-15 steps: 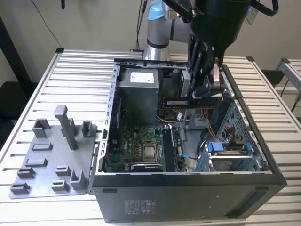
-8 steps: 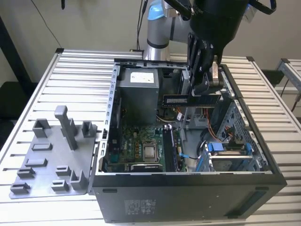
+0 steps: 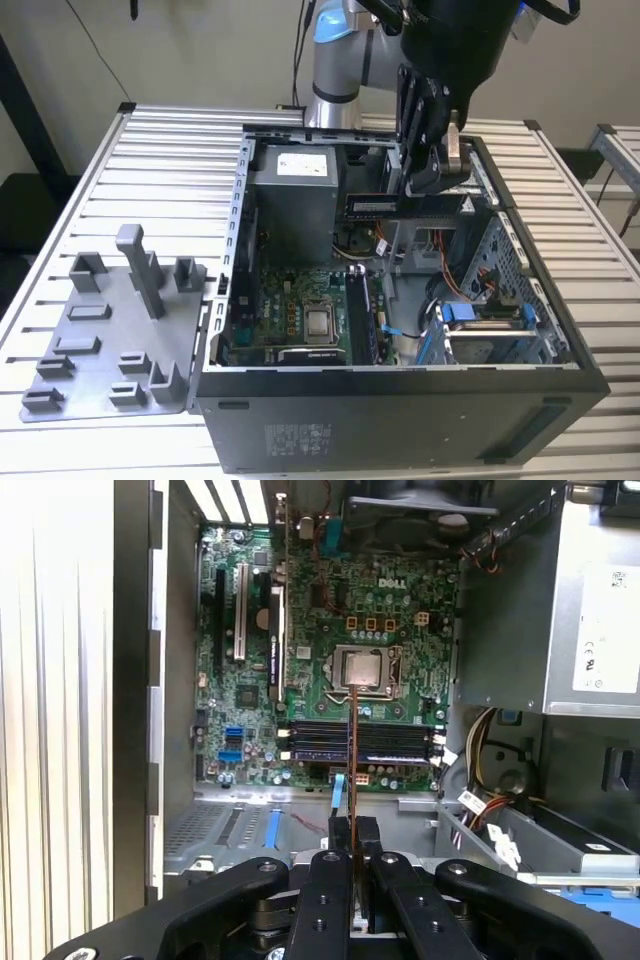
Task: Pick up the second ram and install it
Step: 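Pick up the second ram and move it above second insertion slot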
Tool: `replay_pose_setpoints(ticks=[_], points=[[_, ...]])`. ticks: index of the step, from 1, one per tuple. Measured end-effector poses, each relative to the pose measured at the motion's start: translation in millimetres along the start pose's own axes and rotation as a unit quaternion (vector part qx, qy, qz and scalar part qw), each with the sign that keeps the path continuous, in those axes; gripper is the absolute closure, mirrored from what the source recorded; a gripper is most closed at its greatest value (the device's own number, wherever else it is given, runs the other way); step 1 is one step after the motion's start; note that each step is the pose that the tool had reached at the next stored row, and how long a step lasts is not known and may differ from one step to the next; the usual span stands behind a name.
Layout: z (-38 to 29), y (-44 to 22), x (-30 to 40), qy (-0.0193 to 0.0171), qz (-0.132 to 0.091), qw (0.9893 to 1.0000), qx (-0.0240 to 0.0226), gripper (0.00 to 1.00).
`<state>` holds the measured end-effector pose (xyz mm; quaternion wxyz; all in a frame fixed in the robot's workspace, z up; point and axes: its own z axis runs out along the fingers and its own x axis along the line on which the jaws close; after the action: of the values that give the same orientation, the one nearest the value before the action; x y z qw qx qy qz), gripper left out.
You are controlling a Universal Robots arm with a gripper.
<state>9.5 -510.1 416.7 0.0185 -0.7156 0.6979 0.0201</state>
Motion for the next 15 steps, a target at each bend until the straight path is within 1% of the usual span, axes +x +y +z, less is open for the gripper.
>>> replay_pose_setpoints(ticks=[9, 12, 15], points=[[0.4, -0.2, -8.6, -0.0015, 0.000, 1.0000, 0.0000, 0.86], [0.7, -0.3, -12.7, -0.0027, 0.000, 1.0000, 0.0001, 0.86], [1.1, -0.5, -18.5, -0.0043, 0.000, 1.0000, 0.0001, 0.86]])
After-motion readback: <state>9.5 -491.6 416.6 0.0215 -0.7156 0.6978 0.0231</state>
